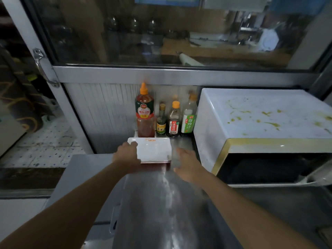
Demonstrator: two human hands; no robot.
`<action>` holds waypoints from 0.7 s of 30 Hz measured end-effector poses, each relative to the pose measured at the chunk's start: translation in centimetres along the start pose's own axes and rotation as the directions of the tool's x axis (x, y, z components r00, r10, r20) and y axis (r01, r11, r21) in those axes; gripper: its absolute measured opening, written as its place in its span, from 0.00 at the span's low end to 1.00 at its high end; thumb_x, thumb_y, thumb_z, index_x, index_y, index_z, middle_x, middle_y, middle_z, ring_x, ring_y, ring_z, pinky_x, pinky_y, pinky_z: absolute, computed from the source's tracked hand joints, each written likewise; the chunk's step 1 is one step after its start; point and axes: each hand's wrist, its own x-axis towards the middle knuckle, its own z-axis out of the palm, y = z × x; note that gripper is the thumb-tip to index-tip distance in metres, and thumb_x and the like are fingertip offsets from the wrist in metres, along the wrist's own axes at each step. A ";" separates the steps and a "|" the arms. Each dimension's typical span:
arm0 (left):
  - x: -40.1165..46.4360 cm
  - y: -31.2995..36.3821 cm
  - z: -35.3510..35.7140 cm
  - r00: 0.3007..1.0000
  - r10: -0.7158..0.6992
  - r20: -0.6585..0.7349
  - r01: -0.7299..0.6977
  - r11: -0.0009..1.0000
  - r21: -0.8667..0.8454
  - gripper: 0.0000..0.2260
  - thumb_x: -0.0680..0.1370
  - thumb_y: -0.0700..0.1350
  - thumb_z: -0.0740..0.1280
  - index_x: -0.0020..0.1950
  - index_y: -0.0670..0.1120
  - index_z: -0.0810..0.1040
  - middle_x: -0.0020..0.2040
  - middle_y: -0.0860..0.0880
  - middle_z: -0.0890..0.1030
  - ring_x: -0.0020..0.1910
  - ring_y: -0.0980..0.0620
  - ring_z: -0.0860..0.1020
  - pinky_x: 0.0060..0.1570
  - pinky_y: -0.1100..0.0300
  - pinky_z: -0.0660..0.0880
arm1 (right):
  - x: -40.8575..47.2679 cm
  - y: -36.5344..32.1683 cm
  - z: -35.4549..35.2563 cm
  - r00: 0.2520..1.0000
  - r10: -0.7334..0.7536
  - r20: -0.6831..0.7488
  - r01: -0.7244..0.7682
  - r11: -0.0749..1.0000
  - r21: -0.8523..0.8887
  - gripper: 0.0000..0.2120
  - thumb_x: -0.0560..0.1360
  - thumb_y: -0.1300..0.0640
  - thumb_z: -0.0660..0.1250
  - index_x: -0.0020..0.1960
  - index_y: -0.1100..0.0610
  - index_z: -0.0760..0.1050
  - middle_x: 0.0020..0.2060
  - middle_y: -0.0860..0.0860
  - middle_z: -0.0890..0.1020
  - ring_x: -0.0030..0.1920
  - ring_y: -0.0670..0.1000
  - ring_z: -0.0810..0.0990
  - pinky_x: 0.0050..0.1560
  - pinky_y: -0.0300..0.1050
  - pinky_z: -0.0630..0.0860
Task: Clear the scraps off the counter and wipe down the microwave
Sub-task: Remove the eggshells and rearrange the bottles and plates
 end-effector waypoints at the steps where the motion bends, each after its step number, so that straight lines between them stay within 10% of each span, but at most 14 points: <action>1: -1.1 0.6 -0.2 1.000 0.001 -0.007 -0.001 1.000 0.009 0.28 0.74 0.46 0.67 0.71 0.45 0.62 0.66 0.42 0.68 0.65 0.43 0.68 0.63 0.49 0.69 | -1.0 0.2 -0.5 1.000 -0.015 -0.009 0.015 1.000 -0.005 0.30 0.72 0.59 0.67 0.71 0.57 0.60 0.68 0.55 0.67 0.68 0.58 0.61 0.67 0.48 0.65; 12: -14.5 8.9 2.1 0.999 0.022 -0.028 -0.021 0.999 0.034 0.27 0.75 0.49 0.67 0.70 0.44 0.63 0.66 0.42 0.69 0.65 0.42 0.70 0.63 0.48 0.69 | -14.5 6.3 -4.5 0.981 -0.194 -0.007 0.194 0.979 -0.066 0.31 0.73 0.60 0.65 0.73 0.58 0.58 0.70 0.54 0.63 0.69 0.58 0.60 0.68 0.48 0.63; 21: -20.3 18.1 5.1 0.984 0.171 0.043 -0.172 0.985 0.016 0.28 0.74 0.48 0.69 0.71 0.45 0.63 0.68 0.42 0.68 0.66 0.42 0.69 0.64 0.50 0.69 | -22.5 15.7 -7.2 0.995 -0.038 -0.087 0.037 0.999 -0.011 0.31 0.73 0.58 0.67 0.73 0.57 0.59 0.70 0.55 0.62 0.69 0.57 0.59 0.68 0.44 0.60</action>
